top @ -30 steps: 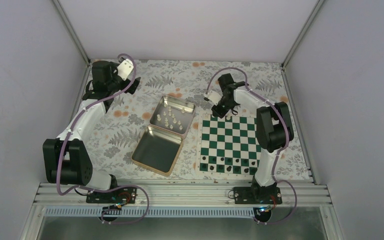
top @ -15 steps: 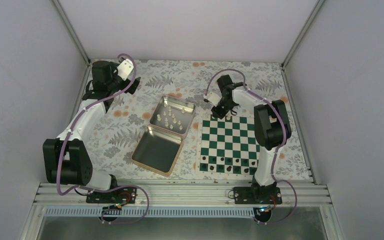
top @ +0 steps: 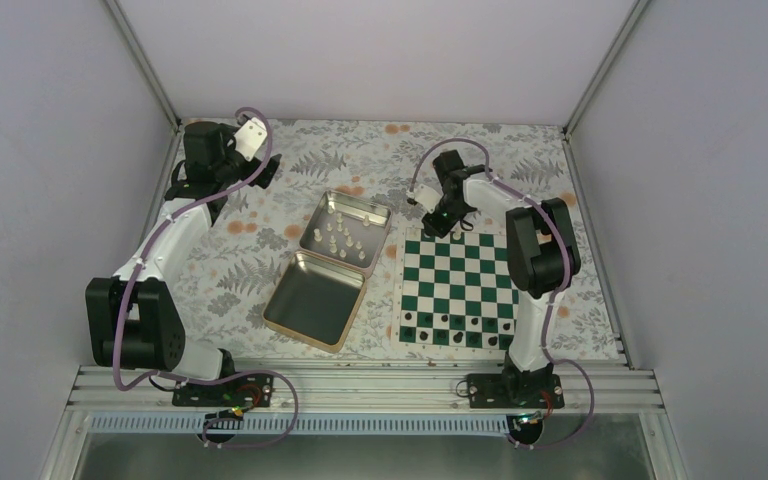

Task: Set up the chess pieces on the board
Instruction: Place the chess piece on the chessboard.

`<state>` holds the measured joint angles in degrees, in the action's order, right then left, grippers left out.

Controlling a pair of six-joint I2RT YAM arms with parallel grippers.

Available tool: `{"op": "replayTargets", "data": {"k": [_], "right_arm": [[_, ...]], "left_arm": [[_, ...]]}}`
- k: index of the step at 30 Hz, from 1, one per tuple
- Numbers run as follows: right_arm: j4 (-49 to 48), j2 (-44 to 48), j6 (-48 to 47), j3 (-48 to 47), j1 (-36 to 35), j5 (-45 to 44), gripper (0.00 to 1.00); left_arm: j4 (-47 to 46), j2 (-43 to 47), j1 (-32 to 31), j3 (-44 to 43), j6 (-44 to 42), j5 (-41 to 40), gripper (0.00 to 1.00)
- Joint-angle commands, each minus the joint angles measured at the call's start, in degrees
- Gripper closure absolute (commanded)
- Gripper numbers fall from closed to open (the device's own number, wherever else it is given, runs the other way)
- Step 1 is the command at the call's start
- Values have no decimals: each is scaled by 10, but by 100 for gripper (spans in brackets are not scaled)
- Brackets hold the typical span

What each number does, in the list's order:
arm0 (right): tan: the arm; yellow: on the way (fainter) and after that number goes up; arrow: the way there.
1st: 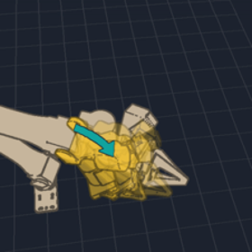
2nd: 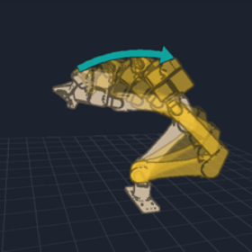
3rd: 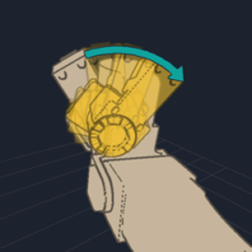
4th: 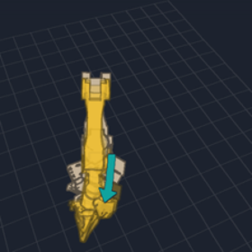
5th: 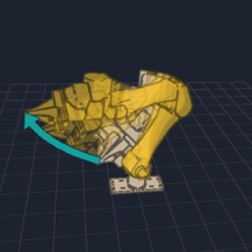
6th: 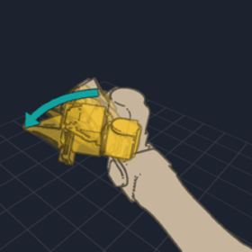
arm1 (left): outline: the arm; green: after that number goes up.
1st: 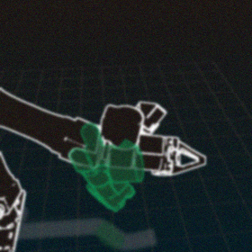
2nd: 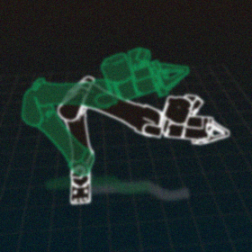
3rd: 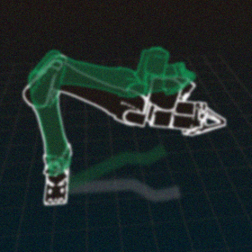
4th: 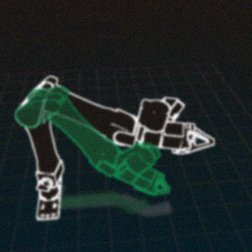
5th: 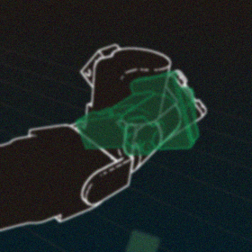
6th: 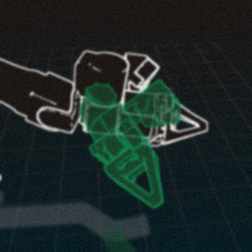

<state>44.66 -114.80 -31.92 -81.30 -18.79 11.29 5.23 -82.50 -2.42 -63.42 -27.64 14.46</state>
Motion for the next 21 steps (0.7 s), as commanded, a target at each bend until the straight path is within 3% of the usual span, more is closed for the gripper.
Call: {"op": "replayTargets", "data": {"k": [1,9,14,21], "right_arm": [[-2,-6,-9,-15,-4,2,78],[30,40,-7,-55,-5,-3,63],[65,45,-8,-136,-27,3,61],[103,-21,-16,-274,-106,19,62]], "left_arm": [[-2,-2,-3,-4,2,8,0],[-1,0,-2,-5,1,8,0],[-3,0,-2,-7,1,7,0],[-2,2,-2,-6,0,4,0]]}}
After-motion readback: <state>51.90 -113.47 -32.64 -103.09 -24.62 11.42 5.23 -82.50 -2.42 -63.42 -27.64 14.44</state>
